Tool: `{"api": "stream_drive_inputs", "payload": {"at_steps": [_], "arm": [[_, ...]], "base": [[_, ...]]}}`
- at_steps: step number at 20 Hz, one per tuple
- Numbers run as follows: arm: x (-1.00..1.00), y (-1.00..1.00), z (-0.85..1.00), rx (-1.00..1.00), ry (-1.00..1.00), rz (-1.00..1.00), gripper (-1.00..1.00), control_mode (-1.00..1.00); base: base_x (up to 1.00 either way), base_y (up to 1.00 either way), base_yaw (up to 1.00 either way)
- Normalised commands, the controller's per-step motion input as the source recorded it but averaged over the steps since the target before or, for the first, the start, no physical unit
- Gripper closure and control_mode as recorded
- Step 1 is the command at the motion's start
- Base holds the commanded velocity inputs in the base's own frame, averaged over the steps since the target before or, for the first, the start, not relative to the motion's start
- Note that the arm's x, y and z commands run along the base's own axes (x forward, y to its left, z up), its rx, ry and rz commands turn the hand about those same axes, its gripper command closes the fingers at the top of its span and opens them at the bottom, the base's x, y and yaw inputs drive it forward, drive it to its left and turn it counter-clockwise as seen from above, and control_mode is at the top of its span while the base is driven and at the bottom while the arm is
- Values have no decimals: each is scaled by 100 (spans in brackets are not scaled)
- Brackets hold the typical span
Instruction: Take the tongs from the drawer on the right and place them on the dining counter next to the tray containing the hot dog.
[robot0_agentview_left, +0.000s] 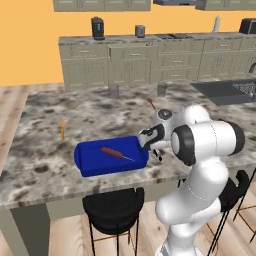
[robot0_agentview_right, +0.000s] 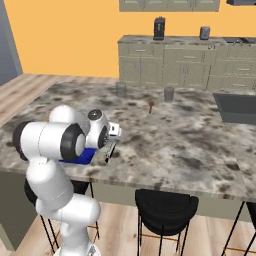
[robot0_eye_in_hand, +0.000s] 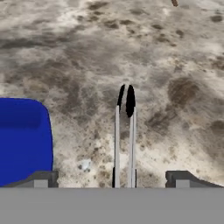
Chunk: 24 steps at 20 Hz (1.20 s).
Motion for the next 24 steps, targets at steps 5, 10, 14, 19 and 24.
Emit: {"api": "stream_drive_inputs", "payload": {"at_steps": [5, 10, 14, 19, 24], "arm": [[-33, 11, 80, 1, -11, 0, -100, -100], [-32, 4, 74, 2, -1, 3, -100, -100], [-36, 0, 59, 4, 0, 8, -100, -100], [-16, 2, 11, 2, 4, 9, -100, -100], [-2, 3, 9, 0, 17, 0, -100, -100]], "base": [[0, 0, 0], [0, 0, 0], [0, 0, 0], [0, 0, 0], [0, 0, 0]]}}
